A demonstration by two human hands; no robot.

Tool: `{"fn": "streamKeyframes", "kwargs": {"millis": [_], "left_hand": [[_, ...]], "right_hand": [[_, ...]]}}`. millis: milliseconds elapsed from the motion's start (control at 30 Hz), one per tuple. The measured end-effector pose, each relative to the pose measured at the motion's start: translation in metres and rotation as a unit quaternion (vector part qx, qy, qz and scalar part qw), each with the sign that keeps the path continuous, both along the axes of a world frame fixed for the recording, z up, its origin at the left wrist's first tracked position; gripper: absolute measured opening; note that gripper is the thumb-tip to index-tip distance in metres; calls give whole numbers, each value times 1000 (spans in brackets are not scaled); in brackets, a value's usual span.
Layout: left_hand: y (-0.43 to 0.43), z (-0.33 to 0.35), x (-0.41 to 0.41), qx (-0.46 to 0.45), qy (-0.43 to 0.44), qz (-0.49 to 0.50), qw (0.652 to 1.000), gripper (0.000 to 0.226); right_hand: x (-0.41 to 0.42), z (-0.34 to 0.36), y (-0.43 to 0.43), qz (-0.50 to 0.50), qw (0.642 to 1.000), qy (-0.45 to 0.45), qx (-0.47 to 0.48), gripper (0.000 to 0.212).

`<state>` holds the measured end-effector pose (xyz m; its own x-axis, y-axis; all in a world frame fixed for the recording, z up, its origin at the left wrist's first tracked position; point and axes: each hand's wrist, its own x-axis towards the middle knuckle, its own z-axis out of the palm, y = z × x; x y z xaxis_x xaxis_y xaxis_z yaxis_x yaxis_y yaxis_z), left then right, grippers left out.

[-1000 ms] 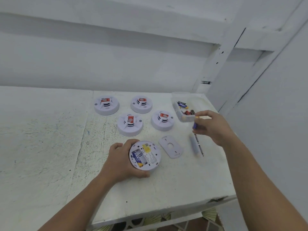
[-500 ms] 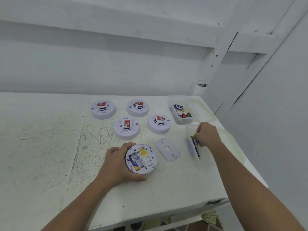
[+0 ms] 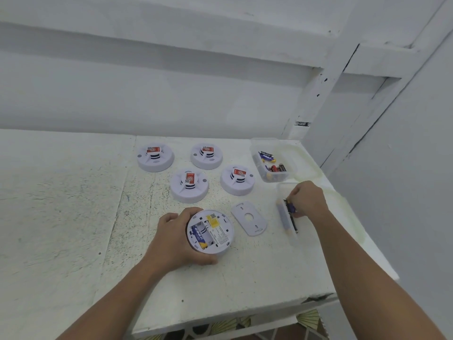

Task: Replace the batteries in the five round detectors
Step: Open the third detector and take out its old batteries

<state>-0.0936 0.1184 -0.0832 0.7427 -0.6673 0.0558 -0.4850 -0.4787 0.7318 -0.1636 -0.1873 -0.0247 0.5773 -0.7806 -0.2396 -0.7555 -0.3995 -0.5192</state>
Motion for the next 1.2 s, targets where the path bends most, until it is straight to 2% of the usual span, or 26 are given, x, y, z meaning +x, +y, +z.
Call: {"fn": "streamKeyframes", "kwargs": {"millis": [300, 433, 533, 600, 767, 867, 967, 1100, 1200], "left_hand": [[1, -2, 2, 14, 3, -3, 1000, 101], [2, -4, 3, 21, 8, 0, 1000, 105], [1, 0, 2, 17, 8, -7, 1000, 106], [1, 2, 1, 14, 14, -9, 1000, 102], [3, 2, 1, 15, 22, -11, 1000, 104], [2, 5, 0, 6, 22, -16, 1000, 103], [2, 5, -1, -5, 12, -26, 1000, 101], [3, 0, 1, 4, 24, -23, 999, 107], [4, 0, 2, 0, 31, -23, 999, 107]], "right_hand": [[-2, 12, -4, 1, 1000, -9, -9, 10], [-9, 23, -3, -9, 998, -55, -43, 14], [-9, 37, 9, 41, 985, -107, -125, 13], [-8, 42, 25, 81, 976, -144, -145, 11], [-9, 34, 83, 216, 959, -178, -54, 6], [-11, 22, 117, 344, 928, -145, -6, 6], [-9, 6, 138, 449, 885, -125, 1, 10], [-2, -7, 147, 560, 817, -106, -89, 16], [1, -10, 143, 598, 786, -91, -128, 19]]}}
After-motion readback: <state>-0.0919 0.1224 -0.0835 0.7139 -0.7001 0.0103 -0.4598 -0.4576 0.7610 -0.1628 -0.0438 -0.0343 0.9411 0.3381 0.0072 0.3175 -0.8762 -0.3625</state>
